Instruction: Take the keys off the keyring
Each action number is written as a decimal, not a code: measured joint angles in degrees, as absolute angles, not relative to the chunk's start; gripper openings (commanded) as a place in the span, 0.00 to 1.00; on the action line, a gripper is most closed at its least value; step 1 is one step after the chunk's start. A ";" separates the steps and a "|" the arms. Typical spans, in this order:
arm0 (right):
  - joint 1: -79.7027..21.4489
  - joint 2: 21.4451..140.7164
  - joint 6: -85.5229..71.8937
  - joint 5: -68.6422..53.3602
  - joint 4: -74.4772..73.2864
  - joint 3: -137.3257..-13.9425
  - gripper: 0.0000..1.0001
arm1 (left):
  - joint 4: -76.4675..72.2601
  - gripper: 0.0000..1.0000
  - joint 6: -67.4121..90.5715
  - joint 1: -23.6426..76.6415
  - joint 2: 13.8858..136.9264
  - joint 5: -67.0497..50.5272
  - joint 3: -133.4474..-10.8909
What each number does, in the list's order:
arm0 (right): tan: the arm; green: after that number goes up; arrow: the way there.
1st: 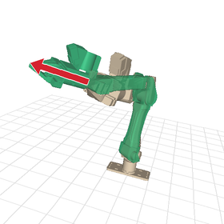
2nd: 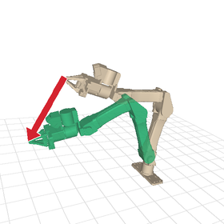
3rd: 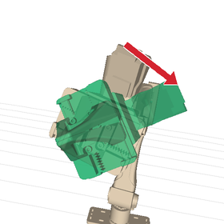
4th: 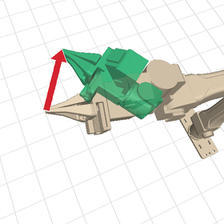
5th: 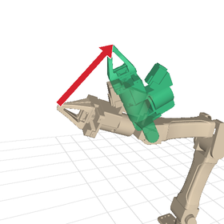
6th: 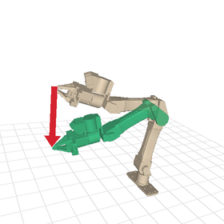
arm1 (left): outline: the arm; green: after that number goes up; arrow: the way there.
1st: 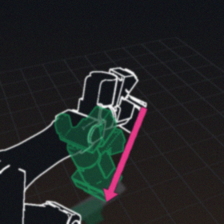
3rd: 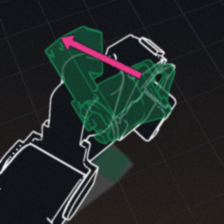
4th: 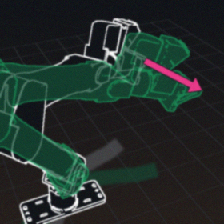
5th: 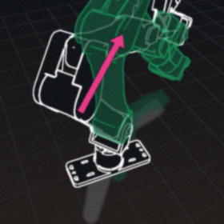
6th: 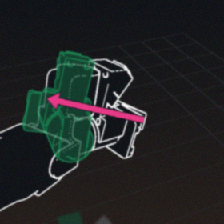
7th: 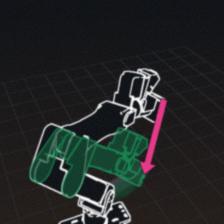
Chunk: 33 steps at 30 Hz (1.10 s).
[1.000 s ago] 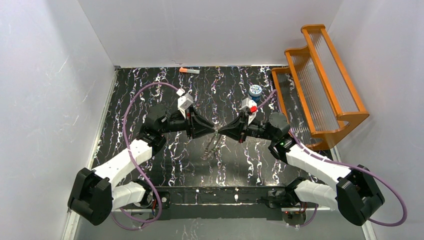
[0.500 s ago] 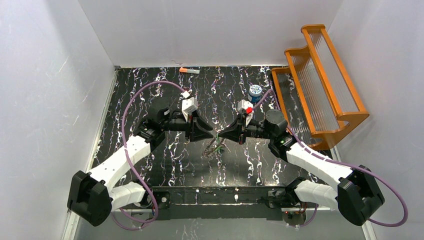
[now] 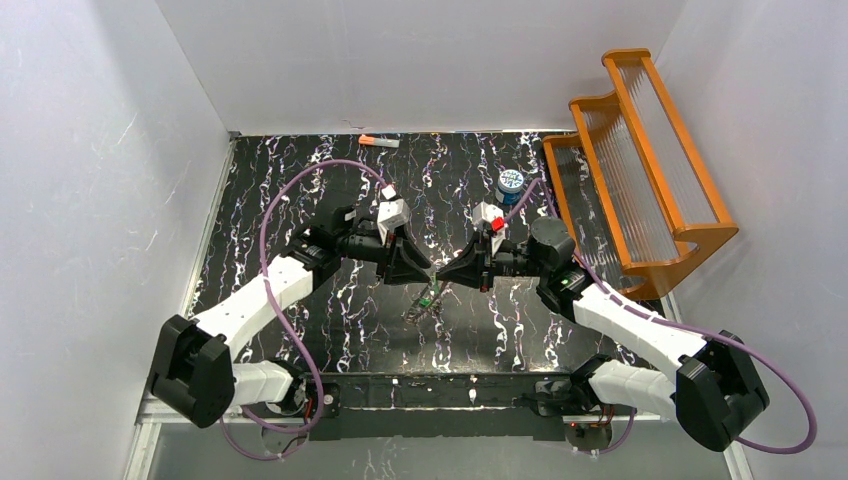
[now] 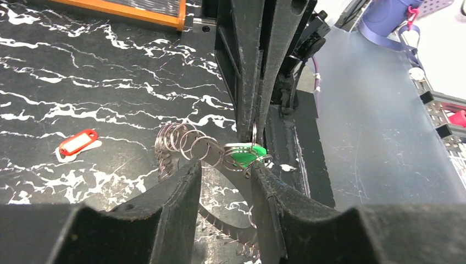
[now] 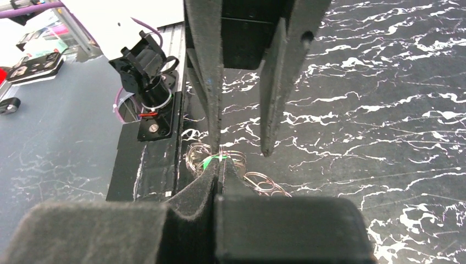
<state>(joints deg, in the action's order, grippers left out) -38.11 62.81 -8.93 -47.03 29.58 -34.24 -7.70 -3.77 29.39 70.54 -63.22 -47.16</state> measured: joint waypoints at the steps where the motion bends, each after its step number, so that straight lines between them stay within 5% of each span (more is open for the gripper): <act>1: -38.11 62.83 -8.82 -47.66 29.58 -34.41 0.01 | -7.18 0.36 -4.14 29.41 71.22 -63.83 -47.75; 11: -38.00 63.16 -8.78 -51.37 29.65 -34.85 0.01 | -5.89 0.31 -5.41 29.98 72.71 -68.90 -48.86; 24: -37.95 63.07 -8.73 -54.15 28.34 -35.07 0.01 | -4.97 0.00 -5.56 31.24 72.47 -71.42 -48.86; 33: -38.00 62.92 -7.75 -52.86 27.14 -35.27 0.01 | -4.62 0.00 -5.30 31.70 71.90 -71.29 -48.86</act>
